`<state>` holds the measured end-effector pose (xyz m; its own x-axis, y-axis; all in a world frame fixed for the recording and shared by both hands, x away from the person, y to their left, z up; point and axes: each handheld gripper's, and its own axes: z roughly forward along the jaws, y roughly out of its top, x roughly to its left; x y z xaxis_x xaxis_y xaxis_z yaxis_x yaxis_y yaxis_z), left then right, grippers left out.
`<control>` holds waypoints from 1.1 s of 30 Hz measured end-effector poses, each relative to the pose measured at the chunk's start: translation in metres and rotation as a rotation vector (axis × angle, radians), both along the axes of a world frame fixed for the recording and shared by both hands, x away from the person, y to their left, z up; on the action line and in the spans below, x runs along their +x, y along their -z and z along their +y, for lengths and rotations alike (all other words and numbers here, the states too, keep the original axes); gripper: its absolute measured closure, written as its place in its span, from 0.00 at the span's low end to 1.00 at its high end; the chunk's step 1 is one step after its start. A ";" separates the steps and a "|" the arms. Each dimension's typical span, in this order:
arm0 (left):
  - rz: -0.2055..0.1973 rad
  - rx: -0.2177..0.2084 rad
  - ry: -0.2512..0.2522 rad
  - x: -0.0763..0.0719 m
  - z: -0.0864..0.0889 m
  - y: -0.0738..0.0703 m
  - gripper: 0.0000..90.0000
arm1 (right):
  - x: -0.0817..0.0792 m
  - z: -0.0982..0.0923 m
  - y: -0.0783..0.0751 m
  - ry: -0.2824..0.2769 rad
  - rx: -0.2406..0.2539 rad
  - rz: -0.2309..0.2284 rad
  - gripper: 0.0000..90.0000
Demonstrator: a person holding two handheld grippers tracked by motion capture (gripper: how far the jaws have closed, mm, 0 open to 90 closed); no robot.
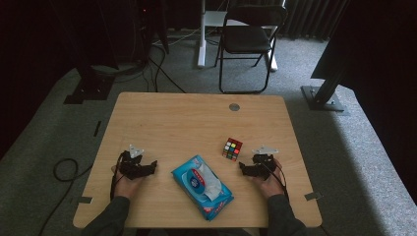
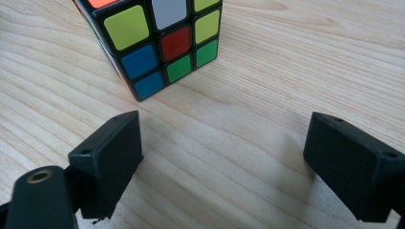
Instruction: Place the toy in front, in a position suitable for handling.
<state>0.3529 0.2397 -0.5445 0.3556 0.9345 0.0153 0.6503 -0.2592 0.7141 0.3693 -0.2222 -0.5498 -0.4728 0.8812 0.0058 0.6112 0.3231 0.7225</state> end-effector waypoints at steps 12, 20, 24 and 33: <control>0.000 -0.001 -0.001 0.000 0.000 0.000 0.23 | -0.001 0.000 0.000 -0.008 0.002 -0.004 0.16; 0.000 -0.009 0.005 -0.002 0.002 -0.003 0.40 | -0.004 0.004 -0.004 -0.026 -0.003 0.003 0.32; 0.021 -0.080 0.020 -0.003 0.005 -0.004 0.41 | -0.005 0.010 -0.009 -0.069 0.016 -0.032 0.30; 0.021 -0.058 0.050 -0.007 -0.002 -0.006 0.40 | -0.002 0.024 -0.015 -0.128 0.025 -0.040 0.25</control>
<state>0.3456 0.2382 -0.5384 0.4015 0.9147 -0.0462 0.6524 -0.2502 0.7154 0.3673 -0.1977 -0.5344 -0.5819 0.8133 0.0056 0.5363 0.3785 0.7544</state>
